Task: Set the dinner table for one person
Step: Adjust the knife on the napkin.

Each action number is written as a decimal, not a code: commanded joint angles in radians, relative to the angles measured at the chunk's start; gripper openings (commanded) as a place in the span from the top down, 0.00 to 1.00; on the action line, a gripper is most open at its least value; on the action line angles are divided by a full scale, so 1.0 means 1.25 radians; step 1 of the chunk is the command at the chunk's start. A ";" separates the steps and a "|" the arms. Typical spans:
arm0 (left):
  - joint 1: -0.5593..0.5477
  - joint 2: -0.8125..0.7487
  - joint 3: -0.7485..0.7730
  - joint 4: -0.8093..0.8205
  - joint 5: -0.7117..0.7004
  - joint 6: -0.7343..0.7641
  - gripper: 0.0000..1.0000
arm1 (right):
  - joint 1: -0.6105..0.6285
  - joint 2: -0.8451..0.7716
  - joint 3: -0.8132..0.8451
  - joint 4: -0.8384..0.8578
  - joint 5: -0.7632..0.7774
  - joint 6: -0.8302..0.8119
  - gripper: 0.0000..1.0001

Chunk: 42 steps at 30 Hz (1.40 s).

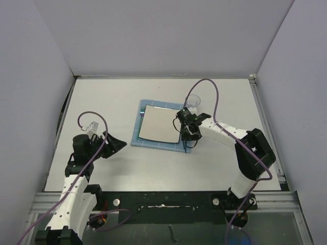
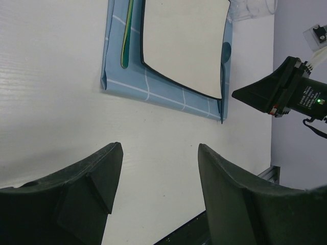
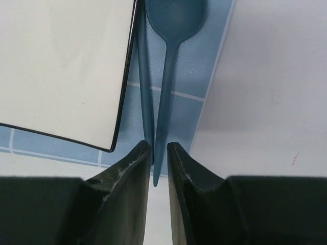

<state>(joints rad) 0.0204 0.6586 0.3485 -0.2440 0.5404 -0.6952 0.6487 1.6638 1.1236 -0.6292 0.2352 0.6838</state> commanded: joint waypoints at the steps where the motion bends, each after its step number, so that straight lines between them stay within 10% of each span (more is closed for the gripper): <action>1: 0.001 -0.007 0.007 0.024 0.014 0.006 0.41 | -0.001 0.027 0.043 0.041 -0.011 -0.021 0.77; 42: 0.001 0.081 0.034 0.066 0.004 0.022 0.41 | -0.065 0.141 0.061 0.099 -0.079 -0.037 0.82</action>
<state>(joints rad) 0.0204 0.7616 0.3485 -0.2207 0.5400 -0.6857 0.5694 1.8442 1.2209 -0.5468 0.1421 0.6388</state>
